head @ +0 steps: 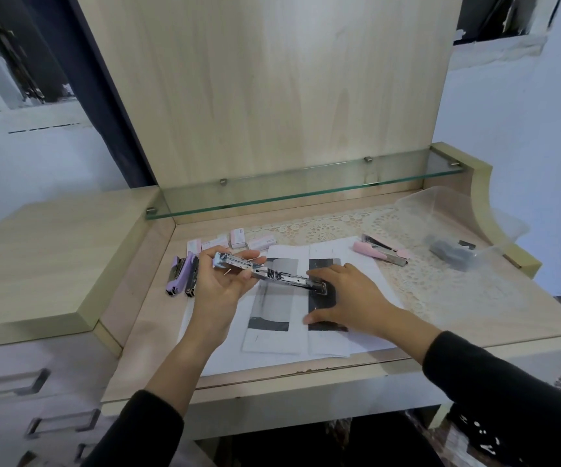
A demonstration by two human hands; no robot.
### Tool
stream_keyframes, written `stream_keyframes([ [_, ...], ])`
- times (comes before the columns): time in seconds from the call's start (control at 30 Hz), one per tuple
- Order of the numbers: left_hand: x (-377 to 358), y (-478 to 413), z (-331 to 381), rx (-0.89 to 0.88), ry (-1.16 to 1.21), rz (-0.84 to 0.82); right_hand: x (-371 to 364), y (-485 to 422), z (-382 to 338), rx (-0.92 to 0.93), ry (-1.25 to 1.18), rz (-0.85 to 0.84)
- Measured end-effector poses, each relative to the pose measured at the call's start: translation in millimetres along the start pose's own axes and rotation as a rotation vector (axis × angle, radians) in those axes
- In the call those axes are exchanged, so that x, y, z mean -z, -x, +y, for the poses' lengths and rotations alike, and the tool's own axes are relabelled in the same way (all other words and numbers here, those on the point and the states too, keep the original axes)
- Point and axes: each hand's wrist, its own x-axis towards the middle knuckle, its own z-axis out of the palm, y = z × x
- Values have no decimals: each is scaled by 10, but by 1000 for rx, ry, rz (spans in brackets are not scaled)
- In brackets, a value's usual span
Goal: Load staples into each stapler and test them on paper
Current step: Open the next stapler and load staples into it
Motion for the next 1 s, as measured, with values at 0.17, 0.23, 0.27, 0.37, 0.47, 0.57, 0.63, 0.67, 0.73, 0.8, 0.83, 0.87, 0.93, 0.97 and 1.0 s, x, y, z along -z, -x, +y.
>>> stream_keyframes([
  [0.17, -38, 11, -97, 63, 19, -17, 35, 4, 39, -27, -238, 136],
  [0.23, -7, -11, -149, 61, -73, -45, 71, 16, 92, -36, -271, 153],
  [0.27, 22, -25, -180, 52, -174, -51, 87, 23, 118, -36, -279, 154],
  [0.37, 113, -46, -277, 46, -464, -60, 72, 32, 204, -33, -253, 154],
  [0.47, 208, -50, -340, -2, -671, -93, -16, 53, 269, -48, -250, 179],
  [0.57, 285, -48, -374, -108, -924, -167, -76, 70, 296, -29, -290, 212],
  [0.63, 282, -38, -385, -228, -1052, -192, -86, 73, 309, -12, -283, 213],
  [0.67, 261, -30, -396, -308, -1081, -195, -90, 77, 318, 1, -269, 205],
  [0.73, 193, -26, -424, -445, -1096, -216, -100, 91, 338, 40, -227, 180],
  [0.8, 103, -44, -461, -517, -1129, -283, -116, 106, 357, 81, -203, 161],
  [0.83, 56, -55, -486, -535, -1153, -332, -119, 109, 364, 87, -204, 164],
  [0.87, 13, -66, -510, -545, -1176, -381, -120, 111, 368, 83, -211, 175],
  [0.93, -57, -94, -547, -563, -1207, -458, -114, 112, 362, 62, -240, 206],
  [0.97, -88, -108, -559, -571, -1214, -482, -111, 111, 360, 50, -255, 222],
  [1.0, -117, -117, -560, -577, -1218, -501, -109, 112, 361, 43, -264, 240],
])
